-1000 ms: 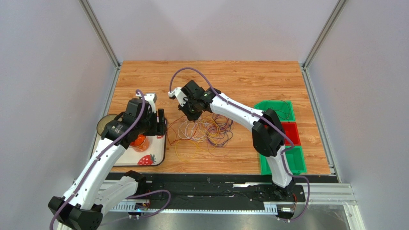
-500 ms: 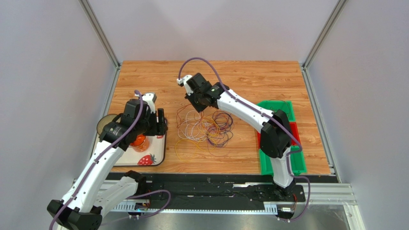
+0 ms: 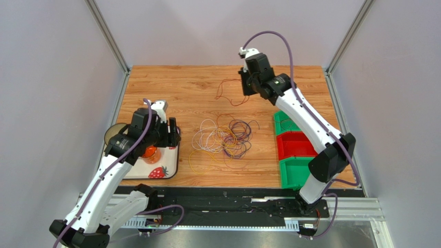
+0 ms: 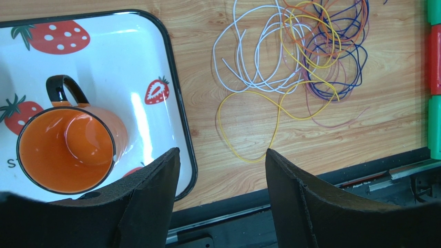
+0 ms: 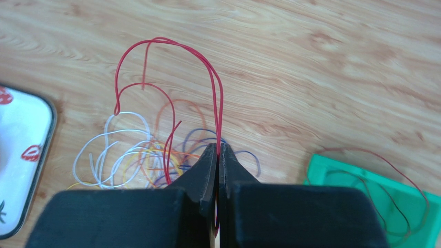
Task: Untangle the cables
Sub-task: Place the cable in the bin.
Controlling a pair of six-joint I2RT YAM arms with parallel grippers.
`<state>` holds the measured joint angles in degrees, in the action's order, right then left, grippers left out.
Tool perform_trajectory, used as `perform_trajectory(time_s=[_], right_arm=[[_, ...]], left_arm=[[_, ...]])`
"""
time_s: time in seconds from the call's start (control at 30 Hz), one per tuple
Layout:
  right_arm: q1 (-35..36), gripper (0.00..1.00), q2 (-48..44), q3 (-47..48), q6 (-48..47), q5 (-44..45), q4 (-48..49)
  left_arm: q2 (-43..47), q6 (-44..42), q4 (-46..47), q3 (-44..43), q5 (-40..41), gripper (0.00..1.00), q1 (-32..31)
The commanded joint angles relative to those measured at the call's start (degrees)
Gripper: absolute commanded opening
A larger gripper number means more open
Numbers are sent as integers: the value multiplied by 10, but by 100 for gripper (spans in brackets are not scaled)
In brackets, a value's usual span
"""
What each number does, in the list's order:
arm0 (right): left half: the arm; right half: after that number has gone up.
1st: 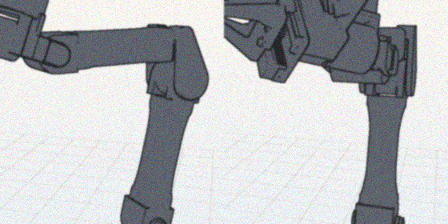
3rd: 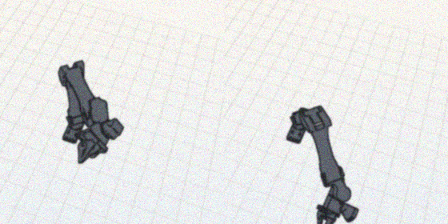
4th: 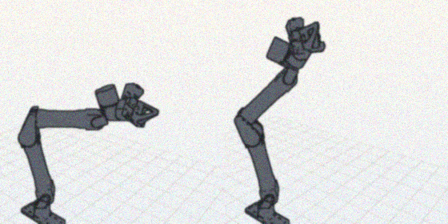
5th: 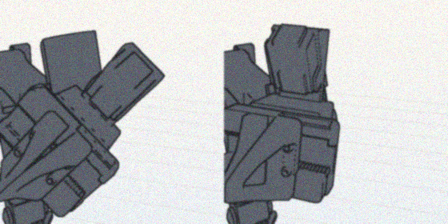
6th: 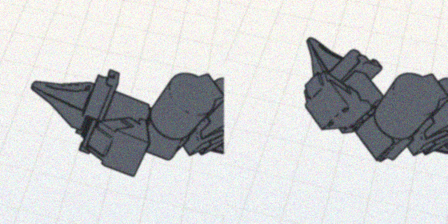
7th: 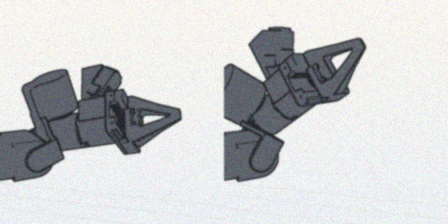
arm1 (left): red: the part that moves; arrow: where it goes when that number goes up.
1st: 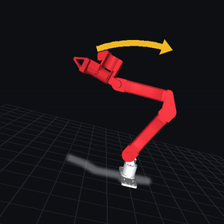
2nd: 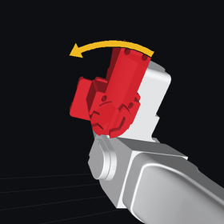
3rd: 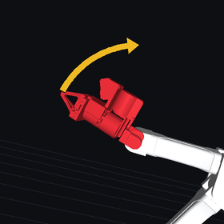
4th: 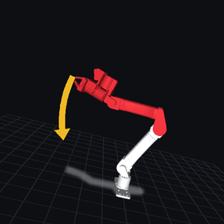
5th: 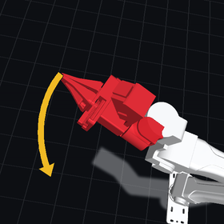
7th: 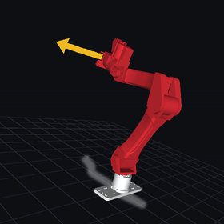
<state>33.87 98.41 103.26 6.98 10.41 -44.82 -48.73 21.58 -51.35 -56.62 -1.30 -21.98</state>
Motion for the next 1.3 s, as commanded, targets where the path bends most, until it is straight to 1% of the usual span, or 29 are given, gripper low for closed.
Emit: perform_trajectory(time_s=[0.0, 0.13, 0.27, 0.37, 0.53, 0.6, 0.7, 0.87, 0.93, 1.03, 1.27], right_arm=[[-57, 0, -71, -41, 48, 31, 3], [-90, 0, -110, -82, 44, 74, 2], [-104, 0, -158, -133, 31, 161, 12], [-128, 0, -182, -168, 55, 204, 9], [-174, 0, -220, -220, 140, 223, -33], [-194, 0, -245, -235, 152, 232, -40], [-230, 0, -265, -257, 180, 218, -53], [-269, 0, -251, -250, 234, 198, -133], [-273, 0, -242, -249, 258, 197, -162], [-274, 0, -236, -257, 287, 197, -181], [-295, 0, -205, -257, 327, 161, -195]], left_arm=[[11, -10, 15, 2, -9, 70, 4], [10, -12, 17, 3, -13, 70, 4], [9, -12, 18, 4, -18, 70, 4], [5, -14, 20, 4, -25, 70, 4], [1, -15, 20, 5, -32, 70, 4], [0, -15, 20, 5, -33, 70, 4], [-2, -15, 21, 5, -34, 70, 4], [-2, -16, 20, 5, -35, 70, 4], [-2, -15, 20, 5, -35, 70, 4], [-2, -16, 20, 5, -36, 70, 4], [-2, -15, 20, 5, -33, 70, 4]])
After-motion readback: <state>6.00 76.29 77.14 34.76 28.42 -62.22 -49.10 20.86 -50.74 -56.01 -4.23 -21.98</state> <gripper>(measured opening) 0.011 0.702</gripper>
